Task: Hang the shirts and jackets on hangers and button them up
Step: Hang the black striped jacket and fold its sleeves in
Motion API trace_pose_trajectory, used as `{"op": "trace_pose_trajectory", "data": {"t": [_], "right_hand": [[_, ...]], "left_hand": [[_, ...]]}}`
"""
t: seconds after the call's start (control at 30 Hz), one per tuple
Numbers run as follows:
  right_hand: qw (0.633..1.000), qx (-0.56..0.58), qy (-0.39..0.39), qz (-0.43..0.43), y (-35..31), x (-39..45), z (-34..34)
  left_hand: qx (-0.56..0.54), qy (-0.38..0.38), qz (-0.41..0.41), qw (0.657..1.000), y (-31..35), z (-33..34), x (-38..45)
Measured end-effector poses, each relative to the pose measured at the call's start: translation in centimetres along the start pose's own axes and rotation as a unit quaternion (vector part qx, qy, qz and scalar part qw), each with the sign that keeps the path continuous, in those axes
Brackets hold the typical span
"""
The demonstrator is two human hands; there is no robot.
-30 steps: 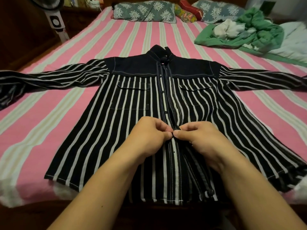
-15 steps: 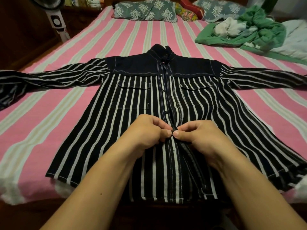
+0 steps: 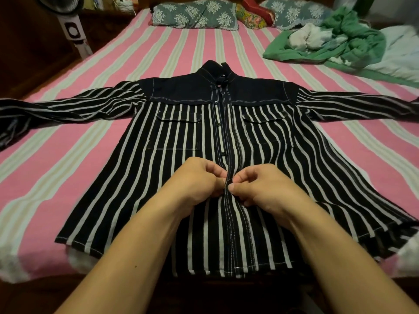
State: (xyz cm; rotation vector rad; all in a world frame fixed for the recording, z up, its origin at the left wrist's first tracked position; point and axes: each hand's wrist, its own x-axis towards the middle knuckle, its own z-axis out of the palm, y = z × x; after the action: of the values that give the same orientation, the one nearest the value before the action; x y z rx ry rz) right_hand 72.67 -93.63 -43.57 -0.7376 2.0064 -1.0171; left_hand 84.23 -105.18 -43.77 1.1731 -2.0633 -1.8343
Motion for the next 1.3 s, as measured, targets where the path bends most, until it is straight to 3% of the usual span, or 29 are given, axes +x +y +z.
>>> {"op": "trace_pose_trajectory", "data": {"t": [0.13, 0.23, 0.3, 0.53, 0.6, 0.73, 0.83, 0.93, 1.0, 1.1, 1.2, 1.27, 1.3], "right_hand": [[0.98, -0.141, 0.126, -0.058, 0.3, -0.6, 1.7], [0.947, -0.247, 0.168, -0.114, 0.3, -1.7, 3.1], [0.937, -0.272, 0.171, -0.135, 0.4, -1.9, 3.4], [0.967, -0.189, 0.09, -0.142, 0.9, -0.5, -0.2], [0.955, -0.208, 0.097, -0.187, 1.1, -0.3, -0.4], [0.894, -0.309, 0.118, -0.302, 1.1, -0.2, -0.3], [0.86, -0.381, 0.115, -0.319, 0.8, -0.4, 0.2], [0.858, -0.395, 0.134, -0.3, 1.0, -0.4, 0.8], [0.88, -0.359, 0.154, -0.269, 1.2, -0.5, 1.1], [0.902, -0.333, 0.156, -0.227, 1.4, -0.6, 1.3], [0.908, -0.354, 0.071, -0.212, 1.0, -0.7, 0.8], [0.919, -0.358, 0.016, -0.165, 0.5, -0.8, -0.2], [0.929, -0.344, 0.027, -0.138, 0.2, -1.0, -0.9]], "left_hand": [[-0.053, 0.004, -0.009, 0.999, -0.2, 0.3, 0.3], [-0.029, 0.01, 0.006, 1.0, -0.5, 0.4, 0.1], [-0.03, 0.024, 0.012, 0.999, -0.7, 0.4, 0.1], [-0.096, 0.073, -0.009, 0.993, -0.6, 0.7, 0.4], [-0.097, 0.076, -0.012, 0.992, -0.7, 0.8, 0.5], [-0.098, 0.056, -0.021, 0.993, -0.7, 0.5, 0.7], [-0.106, 0.048, -0.025, 0.993, -0.8, 0.3, 0.9], [-0.109, 0.037, -0.021, 0.993, -0.9, 0.1, 0.8], [-0.102, 0.029, -0.016, 0.994, -0.8, 0.2, 0.7], [0.089, 0.064, 0.019, 0.994, -0.8, 0.7, 0.6], [0.335, 0.078, 0.055, 0.937, -0.8, 1.5, 0.1], [0.4, 0.056, 0.049, 0.914, -0.7, 1.5, 0.0], [0.403, 0.036, 0.041, 0.914, -0.7, 1.2, 0.0]]}}
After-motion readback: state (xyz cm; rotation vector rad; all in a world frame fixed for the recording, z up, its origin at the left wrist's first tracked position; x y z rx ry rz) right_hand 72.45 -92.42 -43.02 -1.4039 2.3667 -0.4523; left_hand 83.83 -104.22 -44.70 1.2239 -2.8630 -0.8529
